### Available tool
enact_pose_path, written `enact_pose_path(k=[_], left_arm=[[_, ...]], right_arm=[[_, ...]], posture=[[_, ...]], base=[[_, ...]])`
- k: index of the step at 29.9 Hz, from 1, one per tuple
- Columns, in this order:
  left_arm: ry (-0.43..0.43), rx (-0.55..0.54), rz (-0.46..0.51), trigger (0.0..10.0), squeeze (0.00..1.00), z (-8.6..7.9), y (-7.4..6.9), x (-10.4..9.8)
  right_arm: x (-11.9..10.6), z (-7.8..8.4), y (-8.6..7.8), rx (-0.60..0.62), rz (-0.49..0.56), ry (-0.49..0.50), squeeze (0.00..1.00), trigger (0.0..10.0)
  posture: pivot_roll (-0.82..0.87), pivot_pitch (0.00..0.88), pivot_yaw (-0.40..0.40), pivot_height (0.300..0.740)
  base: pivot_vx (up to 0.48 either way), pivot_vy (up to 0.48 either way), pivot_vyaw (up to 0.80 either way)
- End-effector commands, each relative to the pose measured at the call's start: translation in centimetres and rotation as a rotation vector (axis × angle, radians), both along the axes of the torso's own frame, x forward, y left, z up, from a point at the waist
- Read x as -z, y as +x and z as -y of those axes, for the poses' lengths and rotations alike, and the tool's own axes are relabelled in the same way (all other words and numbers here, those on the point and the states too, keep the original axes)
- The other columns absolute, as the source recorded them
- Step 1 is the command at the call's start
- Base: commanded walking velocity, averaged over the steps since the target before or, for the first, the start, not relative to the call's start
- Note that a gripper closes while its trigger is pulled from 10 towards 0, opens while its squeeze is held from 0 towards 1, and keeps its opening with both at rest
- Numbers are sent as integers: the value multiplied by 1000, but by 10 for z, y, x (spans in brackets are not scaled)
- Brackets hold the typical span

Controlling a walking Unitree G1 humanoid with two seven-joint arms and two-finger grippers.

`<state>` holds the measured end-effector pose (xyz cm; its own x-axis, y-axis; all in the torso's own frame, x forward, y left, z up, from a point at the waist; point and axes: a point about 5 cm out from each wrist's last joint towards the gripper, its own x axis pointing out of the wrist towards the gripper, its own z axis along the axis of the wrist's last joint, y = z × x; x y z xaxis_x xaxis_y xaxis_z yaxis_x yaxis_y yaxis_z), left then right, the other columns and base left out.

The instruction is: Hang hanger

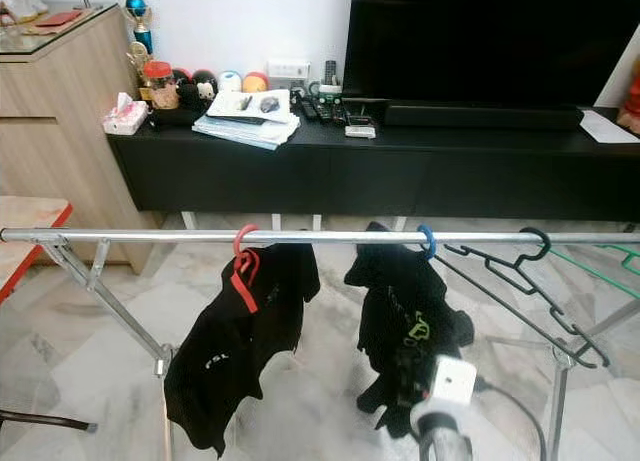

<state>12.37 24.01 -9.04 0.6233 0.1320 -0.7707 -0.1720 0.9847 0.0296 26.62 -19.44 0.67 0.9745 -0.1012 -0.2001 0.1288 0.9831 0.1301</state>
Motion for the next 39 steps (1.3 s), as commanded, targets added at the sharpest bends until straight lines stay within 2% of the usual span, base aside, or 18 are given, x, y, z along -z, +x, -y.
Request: enact_pose_path(k=[1, 2, 3, 8, 9, 10, 13, 17, 19, 20, 24, 28, 35, 37, 39], left_arm=[[-10, -16, -17, 10000, 0, -1, -5, 2], [-11, -16, -18, 10000, 0, -1, -5, 2], [-11, -16, -18, 10000, 0, -1, -5, 2], [-11, -17, -23, 10000, 0, -2, -4, 2], [-11, -17, -23, 10000, 0, -2, -4, 2], [-11, -19, -23, 10000, 0, -2, -4, 2], [-12, -21, -24, 10000, 0, -2, -4, 2], [-17, -22, -30, 10000, 0, -2, -4, 2], [-20, -22, -31, 10000, 0, -2, -4, 2], [-21, -22, -33, 10000, 0, -2, -4, 2], [-22, -22, -37, 10000, 0, -1, -4, 2], [-21, -24, -40, 10000, 0, -1, -4, 3], [-18, -20, -45, 10000, 0, -2, -5, 3], [-18, -16, -47, 10000, 0, -2, -5, 3], [-18, -12, -49, 10000, 0, -2, -5, 3]], right_arm=[[-13, 4, 6, 20, 61, -16, 0, 10000], [-23, 6, 12, 34, 100, -17, 0, 10000], [-23, 6, 12, 34, 100, -17, 0, 10000], [-66, 9, 41, 67, 232, -12, 0, 10000], [-66, 9, 41, 67, 232, -12, 0, 10000], [-78, 11, 51, 88, 255, -7, 0, 10000], [-89, 14, 61, 111, 255, -14, 0, 10000], [-91, 30, 71, 219, 162, -22, 0, 10000], [-92, 32, 72, 235, 161, -5, 0, 10000], [-89, 35, 73, 243, 96, -56, 0, 10000], [-84, 34, 76, 237, 31, -47, 0, 10000], [-77, 30, 78, 196, -44, -66, 0, 10000], [-85, 8, 85, 83, 4, -87, 0, 10000], [-83, 6, 85, 69, -8, -105, 0, 10000], [-72, -1, 82, 5, -69, -146, 0, 10000]], posture=[[78, 69, -37, 740], [75, 69, -34, 740], [75, 69, -34, 740], [77, 67, -32, 740], [77, 67, -32, 740], [80, 67, -31, 740], [83, 67, -28, 740], [91, 64, -30, 740], [93, 63, -30, 740], [93, 62, -29, 740], [99, 59, -31, 740], [105, 55, -31, 740], [108, 52, -30, 740], [108, 52, -29, 740], [110, 51, -30, 740]], base=[[0, 0, 0], [0, 0, 0], [0, 0, 0], [0, 0, 0], [0, 0, 0], [0, 0, 0], [0, 0, 0], [0, 0, 0], [0, 0, 0], [0, 0, 0], [0, 0, 0], [0, 0, 0], [0, 0, 0], [0, 0, 0], [0, 0, 0]])
